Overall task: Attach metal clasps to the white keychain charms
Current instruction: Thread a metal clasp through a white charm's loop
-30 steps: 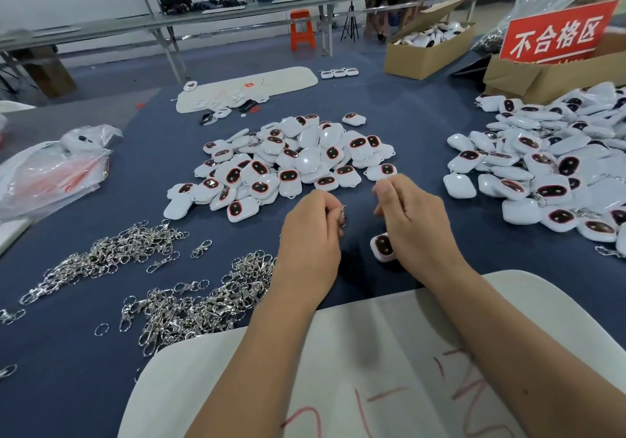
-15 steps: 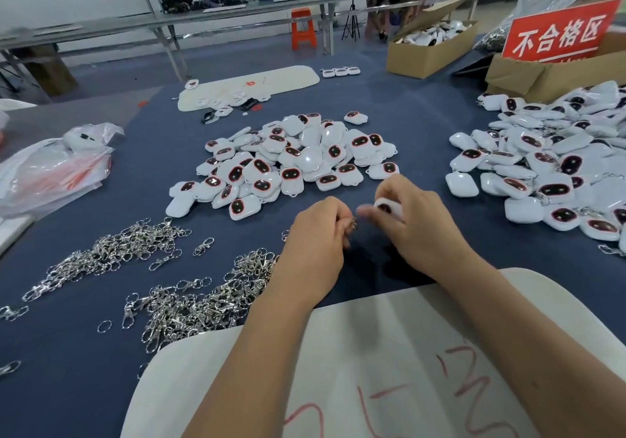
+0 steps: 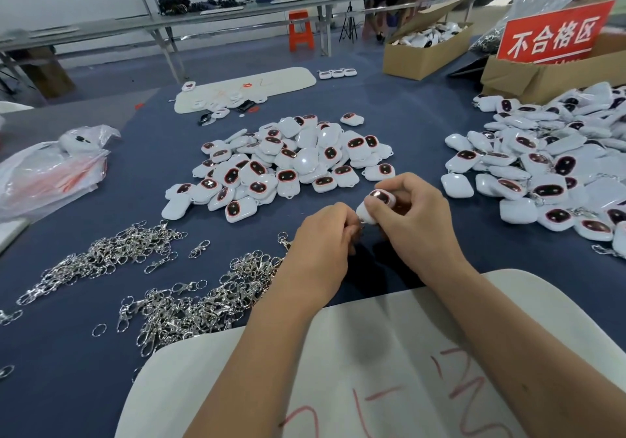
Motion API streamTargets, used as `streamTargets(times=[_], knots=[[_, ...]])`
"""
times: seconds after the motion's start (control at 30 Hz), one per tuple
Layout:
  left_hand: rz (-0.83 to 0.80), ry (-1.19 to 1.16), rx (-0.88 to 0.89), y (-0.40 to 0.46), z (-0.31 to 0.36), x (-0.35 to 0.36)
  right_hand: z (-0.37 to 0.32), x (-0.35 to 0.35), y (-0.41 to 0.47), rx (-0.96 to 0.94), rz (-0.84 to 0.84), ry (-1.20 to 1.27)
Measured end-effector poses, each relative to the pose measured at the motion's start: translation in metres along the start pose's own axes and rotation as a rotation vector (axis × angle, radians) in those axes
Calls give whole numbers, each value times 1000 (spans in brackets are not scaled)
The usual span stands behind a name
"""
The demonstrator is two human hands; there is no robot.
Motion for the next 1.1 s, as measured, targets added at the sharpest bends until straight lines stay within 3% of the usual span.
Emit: streamTargets(times=[0.67,1.1], knots=[[142,45,-43,-9,2,8,-11,5,-9,-177,87,-61],[243,-280,-80,-2,-2,3,-9,7,-11,122,26,186]])
Point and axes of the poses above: each hand's wrist, its own y-axis towards the middle knuckle, its own x-axis out of the palm, z = x × y, the point moved 1 cm from there along y, towards the middle knuckle, and after that the axes turned 10 degrees about z, right-handed, at the moved point
